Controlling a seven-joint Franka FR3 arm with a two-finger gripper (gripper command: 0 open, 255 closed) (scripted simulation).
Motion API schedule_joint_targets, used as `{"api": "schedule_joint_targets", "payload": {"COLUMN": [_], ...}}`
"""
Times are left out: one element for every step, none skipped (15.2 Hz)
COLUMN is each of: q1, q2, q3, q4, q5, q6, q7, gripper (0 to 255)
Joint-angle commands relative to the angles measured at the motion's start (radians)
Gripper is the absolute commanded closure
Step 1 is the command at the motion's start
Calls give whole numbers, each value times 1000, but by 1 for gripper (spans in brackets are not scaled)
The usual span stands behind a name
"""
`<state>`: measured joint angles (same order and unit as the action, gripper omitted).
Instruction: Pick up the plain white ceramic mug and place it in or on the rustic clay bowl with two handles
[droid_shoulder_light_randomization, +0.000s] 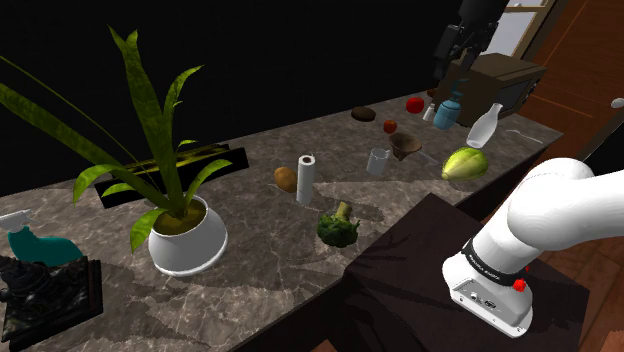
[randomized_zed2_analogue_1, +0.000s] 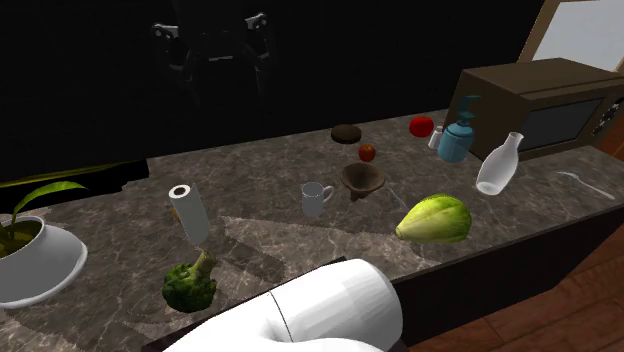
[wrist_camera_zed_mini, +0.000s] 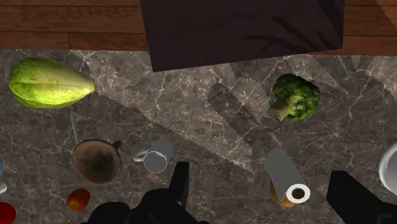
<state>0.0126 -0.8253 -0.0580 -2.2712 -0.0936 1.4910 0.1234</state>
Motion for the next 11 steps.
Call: {"api": "schedule_joint_targets", "payload": {"q1": [0, -1, -1, -2, -2, -3, -4, -4, -5, -6, -6], "q2": [0, 13, 27, 42, 59, 77, 97, 118, 141, 164, 189], "q3": [0, -13, -27, -40, -54, -67, -81, -94, -108, -121, -134], "q4": [0, -19, -36, -52, -67, -81, -93, -105, -115, -123, -131], "q5": [0, -8, -16, -23, -31, -38, -45, -51, -58, -63, -69], "q6": [0, 27, 55, 83, 111, 139, 168, 196, 225, 254, 283], "q7": [0, -14, -29, -43, -57, -71, -85, -99, -113, -127, -141], "gripper": [0, 0, 0, 0, 0, 0, 0, 0, 0, 0, 0]}}
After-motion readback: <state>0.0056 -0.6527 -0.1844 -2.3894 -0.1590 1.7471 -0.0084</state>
